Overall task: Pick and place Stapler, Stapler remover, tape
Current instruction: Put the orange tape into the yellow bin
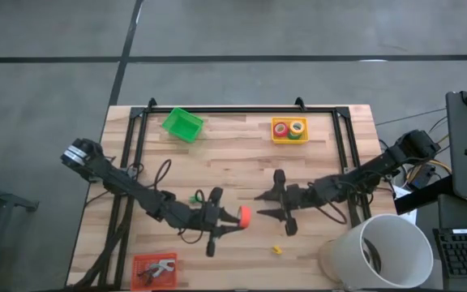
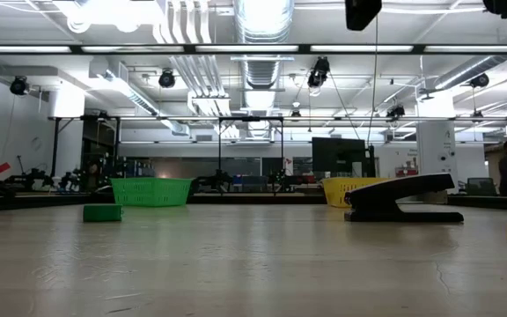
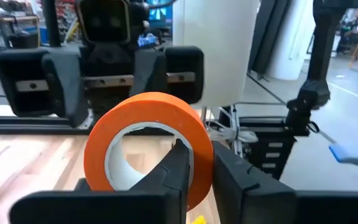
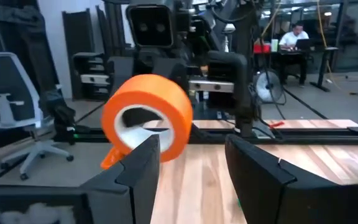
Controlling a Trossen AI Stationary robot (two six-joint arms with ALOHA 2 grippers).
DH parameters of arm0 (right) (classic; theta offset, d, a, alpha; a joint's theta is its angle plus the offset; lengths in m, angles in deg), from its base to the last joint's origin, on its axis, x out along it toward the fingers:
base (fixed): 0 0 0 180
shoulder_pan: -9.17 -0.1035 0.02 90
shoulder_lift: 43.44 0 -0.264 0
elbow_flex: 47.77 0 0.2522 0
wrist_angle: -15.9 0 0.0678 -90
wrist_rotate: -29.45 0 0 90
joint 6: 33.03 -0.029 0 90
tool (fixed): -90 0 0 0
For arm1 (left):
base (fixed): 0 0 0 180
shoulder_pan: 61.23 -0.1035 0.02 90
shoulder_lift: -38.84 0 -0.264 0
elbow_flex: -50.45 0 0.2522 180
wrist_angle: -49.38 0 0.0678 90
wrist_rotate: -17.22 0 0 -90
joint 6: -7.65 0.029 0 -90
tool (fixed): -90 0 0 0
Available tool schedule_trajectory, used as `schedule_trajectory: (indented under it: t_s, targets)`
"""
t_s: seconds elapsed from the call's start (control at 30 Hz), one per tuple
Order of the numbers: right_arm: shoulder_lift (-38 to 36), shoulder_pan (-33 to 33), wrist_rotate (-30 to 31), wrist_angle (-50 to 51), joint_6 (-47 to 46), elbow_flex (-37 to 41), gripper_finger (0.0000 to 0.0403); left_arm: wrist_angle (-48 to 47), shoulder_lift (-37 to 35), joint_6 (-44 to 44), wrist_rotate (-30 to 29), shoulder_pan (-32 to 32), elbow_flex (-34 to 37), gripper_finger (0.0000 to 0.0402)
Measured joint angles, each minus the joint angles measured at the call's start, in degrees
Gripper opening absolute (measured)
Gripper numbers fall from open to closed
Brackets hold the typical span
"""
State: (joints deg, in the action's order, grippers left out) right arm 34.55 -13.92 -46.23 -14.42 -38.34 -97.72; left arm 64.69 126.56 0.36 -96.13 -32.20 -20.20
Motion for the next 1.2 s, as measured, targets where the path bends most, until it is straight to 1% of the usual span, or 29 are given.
schedule_trajectory:
  t_s: [0.13, 0.27, 0.47, 0.67, 0.87, 1.03, 1.2]
  targets:
    - [0.5, -0.3, 0.1, -1.1, 0.0, 0.0, 0.0173, 1.8, 0.7, 0.2, -0.2, -0.6, 0.0, 0.0050]
    - [3.1, -0.3, 0.2, -4.9, 0.0, 0.0, 0.0177, 3.8, 1.5, 0.2, -0.1, -1.2, -0.1, 0.0058]
    - [7.3, -0.3, 0.2, -9.3, 0.2, 0.0, 0.0178, 3.5, 2.3, -0.1, -0.1, -1.6, -0.1, 0.0051]
    - [8.2, -0.3, 0.4, -11.6, 0.5, 0.0, 0.0176, 3.5, 2.3, -0.3, 0.1, -1.6, -0.1, 0.0057]
    - [8.3, 0.0, 0.7, -12.5, 0.4, 0.0, 0.0161, 3.5, 2.3, -0.3, 0.2, -1.9, -0.1, 0.0057]
    - [8.3, 1.6, 1.0, -12.9, -3.5, 0.0, 0.0144, 3.5, 2.3, -0.3, 0.1, -2.0, -0.1, 0.0055]
    - [8.3, 2.1, 0.7, -12.8, -4.0, 0.0, 0.0126, 3.5, 2.3, -0.4, 0.1, -2.0, -0.1, 0.0060]
